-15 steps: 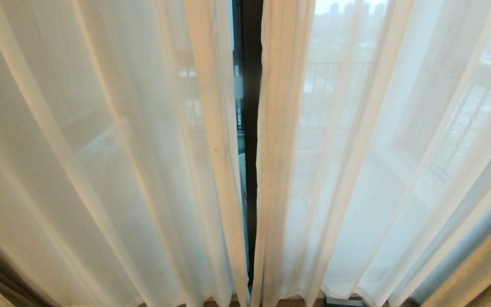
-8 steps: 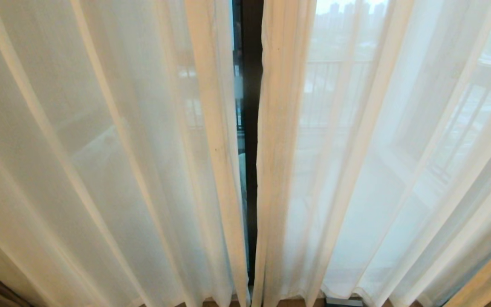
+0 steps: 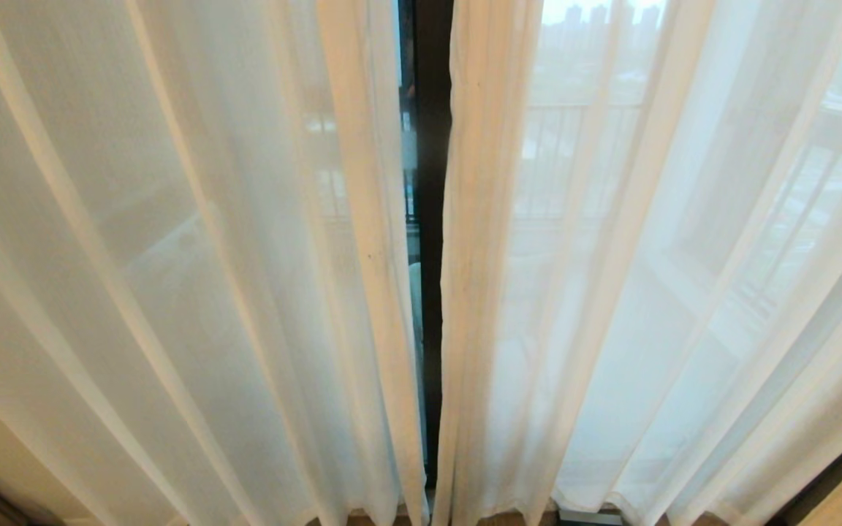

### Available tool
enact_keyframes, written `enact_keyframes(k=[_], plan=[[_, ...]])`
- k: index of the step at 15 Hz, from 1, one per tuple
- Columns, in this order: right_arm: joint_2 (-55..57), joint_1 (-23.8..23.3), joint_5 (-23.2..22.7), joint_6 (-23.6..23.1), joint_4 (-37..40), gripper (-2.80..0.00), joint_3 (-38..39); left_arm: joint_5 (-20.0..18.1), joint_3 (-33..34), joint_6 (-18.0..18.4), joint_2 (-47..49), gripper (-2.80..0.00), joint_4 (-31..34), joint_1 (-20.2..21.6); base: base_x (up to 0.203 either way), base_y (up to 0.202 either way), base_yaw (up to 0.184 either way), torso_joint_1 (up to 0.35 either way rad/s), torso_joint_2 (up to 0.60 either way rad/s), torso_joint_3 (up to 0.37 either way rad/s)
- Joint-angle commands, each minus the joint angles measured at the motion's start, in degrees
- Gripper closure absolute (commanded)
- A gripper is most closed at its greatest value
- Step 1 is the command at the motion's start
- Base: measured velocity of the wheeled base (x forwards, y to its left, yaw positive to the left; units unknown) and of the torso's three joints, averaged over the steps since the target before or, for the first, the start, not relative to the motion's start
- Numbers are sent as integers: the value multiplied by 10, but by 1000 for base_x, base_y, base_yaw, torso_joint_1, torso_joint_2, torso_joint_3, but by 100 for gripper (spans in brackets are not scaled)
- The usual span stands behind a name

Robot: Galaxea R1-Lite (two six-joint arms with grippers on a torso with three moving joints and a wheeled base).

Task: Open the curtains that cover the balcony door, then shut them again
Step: Pull the outer curtains open on both sides

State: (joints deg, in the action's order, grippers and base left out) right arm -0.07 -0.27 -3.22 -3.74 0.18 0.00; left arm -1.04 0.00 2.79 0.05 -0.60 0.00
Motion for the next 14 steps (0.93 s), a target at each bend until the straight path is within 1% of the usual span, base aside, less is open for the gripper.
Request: enact_keyframes(k=[1,7,8,9,10,14], plan=[[1,0,0,0,0,0,0,1,0,-1,0,0,-1,0,0,0,0,0,0,0],[1,0,0,0,0,0,0,-5,0,3,0,0,-1,0,0,0,0,0,0,0],[1,0,0,0,0,0,0,-7,0,9,0,0,0,0,0,0,0,0,0,0],[1,0,0,0,0,0,0,-7,0,28,0,0,1,0,0,0,0,0,0,0],[1,0,0,0,0,0,0,-7,0,39,0,0,1,0,0,0,0,0,0,0],[1,0,0,0,0,0,0,-6,0,37,0,0,0,0,0,0,0,0,0,0]])
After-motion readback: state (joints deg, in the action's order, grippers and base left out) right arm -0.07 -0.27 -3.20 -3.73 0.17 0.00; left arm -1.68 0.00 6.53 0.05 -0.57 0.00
